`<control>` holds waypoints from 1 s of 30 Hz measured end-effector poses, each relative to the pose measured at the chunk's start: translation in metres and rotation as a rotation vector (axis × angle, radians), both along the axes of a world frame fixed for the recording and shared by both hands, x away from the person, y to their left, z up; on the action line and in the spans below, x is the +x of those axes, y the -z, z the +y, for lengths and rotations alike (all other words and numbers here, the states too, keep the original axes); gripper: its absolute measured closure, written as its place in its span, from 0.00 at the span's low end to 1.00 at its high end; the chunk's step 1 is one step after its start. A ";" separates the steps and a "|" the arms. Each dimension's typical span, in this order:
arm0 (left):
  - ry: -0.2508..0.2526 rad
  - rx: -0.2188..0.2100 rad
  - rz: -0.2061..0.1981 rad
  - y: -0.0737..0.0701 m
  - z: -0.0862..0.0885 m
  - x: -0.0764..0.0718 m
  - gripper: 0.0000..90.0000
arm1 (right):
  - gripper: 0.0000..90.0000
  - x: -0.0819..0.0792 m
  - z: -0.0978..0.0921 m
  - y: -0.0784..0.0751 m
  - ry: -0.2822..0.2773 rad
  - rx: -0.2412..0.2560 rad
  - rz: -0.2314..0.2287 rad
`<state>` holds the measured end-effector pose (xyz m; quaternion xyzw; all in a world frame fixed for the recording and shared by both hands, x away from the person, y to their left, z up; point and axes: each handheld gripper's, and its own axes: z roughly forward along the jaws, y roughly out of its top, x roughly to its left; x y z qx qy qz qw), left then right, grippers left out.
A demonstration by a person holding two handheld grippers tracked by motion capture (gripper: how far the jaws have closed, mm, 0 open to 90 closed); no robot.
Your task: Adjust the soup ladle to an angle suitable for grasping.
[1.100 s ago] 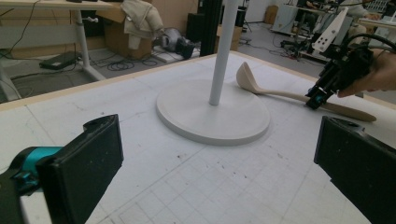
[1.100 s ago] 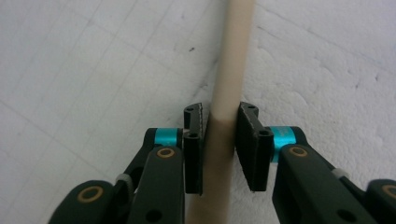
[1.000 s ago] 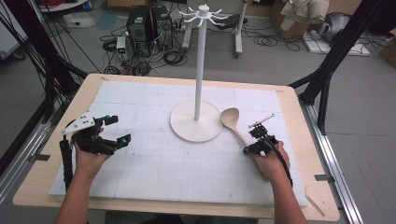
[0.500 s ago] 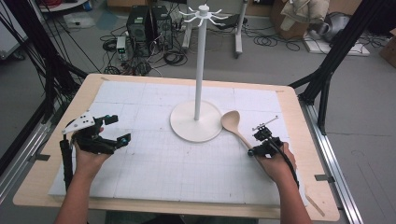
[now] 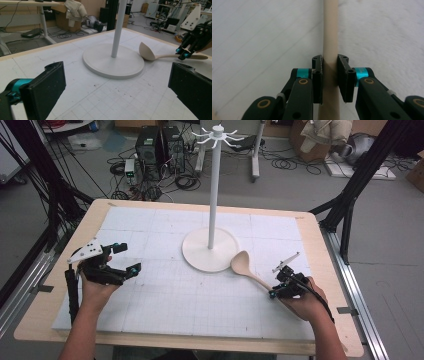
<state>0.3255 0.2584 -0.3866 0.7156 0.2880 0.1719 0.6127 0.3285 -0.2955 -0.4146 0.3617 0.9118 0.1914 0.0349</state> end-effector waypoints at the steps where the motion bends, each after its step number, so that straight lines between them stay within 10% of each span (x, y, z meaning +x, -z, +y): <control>1: -0.001 0.001 -0.001 0.000 0.000 0.000 0.02 | 0.85 -0.003 0.001 0.000 -0.045 0.004 -0.009; 13: 0.003 0.018 -0.018 -0.012 -0.002 -0.005 0.02 | 0.85 -0.006 0.055 -0.002 -0.350 -0.003 -0.063; 30: 0.002 0.026 -0.028 -0.016 0.001 -0.011 0.02 | 0.85 0.014 0.140 -0.001 -0.488 0.014 -0.081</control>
